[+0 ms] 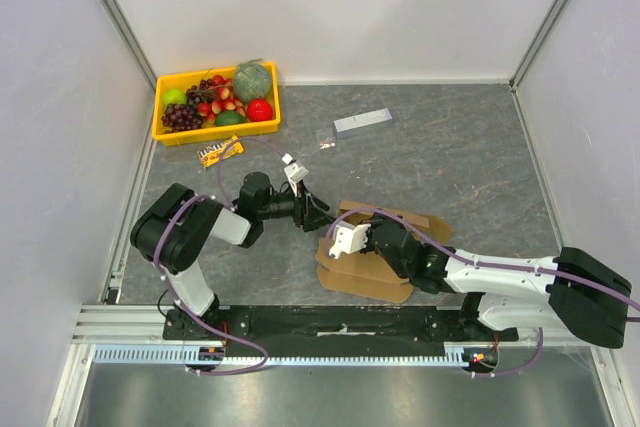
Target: Fold the paper box
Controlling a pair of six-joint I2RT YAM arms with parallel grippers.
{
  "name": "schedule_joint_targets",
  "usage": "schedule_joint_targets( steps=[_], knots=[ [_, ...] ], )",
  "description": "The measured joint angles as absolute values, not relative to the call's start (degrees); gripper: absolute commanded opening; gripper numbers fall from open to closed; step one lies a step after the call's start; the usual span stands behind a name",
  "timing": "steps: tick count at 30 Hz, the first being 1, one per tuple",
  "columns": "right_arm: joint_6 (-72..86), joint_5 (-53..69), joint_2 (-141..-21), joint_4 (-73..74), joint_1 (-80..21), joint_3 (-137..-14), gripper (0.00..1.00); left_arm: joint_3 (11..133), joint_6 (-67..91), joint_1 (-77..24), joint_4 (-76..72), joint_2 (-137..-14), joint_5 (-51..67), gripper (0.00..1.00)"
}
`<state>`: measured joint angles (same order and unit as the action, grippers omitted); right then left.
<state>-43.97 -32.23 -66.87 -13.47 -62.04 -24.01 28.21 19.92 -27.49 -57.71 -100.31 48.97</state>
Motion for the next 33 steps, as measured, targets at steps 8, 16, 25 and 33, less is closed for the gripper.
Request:
schedule_joint_targets(
  steps=[8, 16, 25, 33],
  knots=[
    [-44.0, -31.9, -66.9, -13.8, -62.0, -23.8, 0.00, 25.8, 20.7, -27.5, -63.0, -100.0, 48.5, 0.70],
    [-44.1, -31.9, -66.8, -13.9, -62.1, -23.6, 0.00, 26.0, 20.7, -27.5, -64.0, -100.0, 53.5, 0.72],
    [-43.9, -32.5, -65.4, -11.1, -62.8, -23.6, 0.00, 26.0, 19.3, -27.5, -64.2, -100.0, 55.2, 0.73],
    [-41.6, -34.2, -64.7, -8.5, -64.3, -24.2, 0.00, 25.7, 18.3, -28.1, -65.2, -101.6, 53.6, 0.73]
  ],
)
